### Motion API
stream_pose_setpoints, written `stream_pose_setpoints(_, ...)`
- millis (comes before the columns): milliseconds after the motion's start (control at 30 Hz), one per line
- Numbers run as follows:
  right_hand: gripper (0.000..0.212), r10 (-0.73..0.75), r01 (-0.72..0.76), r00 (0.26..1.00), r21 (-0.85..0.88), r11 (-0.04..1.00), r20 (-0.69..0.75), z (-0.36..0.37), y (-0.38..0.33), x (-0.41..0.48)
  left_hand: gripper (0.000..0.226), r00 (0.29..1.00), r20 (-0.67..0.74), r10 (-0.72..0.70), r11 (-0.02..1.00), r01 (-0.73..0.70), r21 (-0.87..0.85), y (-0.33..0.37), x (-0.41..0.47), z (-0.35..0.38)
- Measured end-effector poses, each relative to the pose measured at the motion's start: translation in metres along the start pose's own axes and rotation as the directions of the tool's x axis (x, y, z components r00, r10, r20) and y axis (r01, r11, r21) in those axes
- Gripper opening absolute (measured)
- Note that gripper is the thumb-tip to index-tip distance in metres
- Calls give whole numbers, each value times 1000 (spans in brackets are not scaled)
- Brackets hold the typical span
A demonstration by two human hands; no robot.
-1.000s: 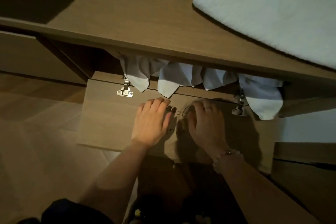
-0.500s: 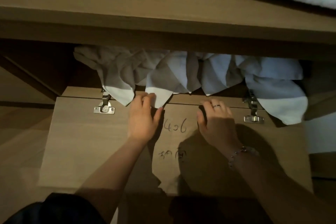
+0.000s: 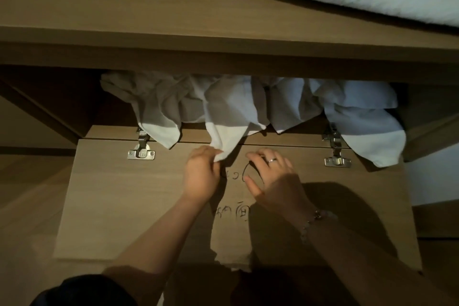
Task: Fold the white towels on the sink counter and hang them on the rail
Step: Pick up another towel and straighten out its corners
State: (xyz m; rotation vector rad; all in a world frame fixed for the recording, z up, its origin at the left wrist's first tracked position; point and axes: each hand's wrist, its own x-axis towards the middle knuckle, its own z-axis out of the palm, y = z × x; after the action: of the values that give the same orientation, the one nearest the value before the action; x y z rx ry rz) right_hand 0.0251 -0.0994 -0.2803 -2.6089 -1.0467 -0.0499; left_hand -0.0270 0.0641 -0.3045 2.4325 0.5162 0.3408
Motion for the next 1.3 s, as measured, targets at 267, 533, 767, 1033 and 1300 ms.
stream_pose_setpoints(267,96,-18,0,964,67,998,264,-15,-9,5,15,913,316,-257,837,374,-399,7,-32,-25)
stream_pose_setpoints(533,119,-241,206,888,130,970,393,-10,-16,-7,32,551,800,-238,449,793,-413,-1,-56,-50)
stream_pose_setpoints(767,61,-295,259,904,152,954,311,2,-23,-8,19,388,910,-142,339,883,-324,0,-62,-59)
stream_pose_setpoints(1033,41,150,-293,926,407,865,346,-7,-34,-1,50,685,619,-384,169,712,-682,-8,-25,-55)
stream_pose_setpoints(1300,74,264,-503,795,350,790,546,1,-28,-18,104,687,599,-412,209,711,-671,2,-8,-25)
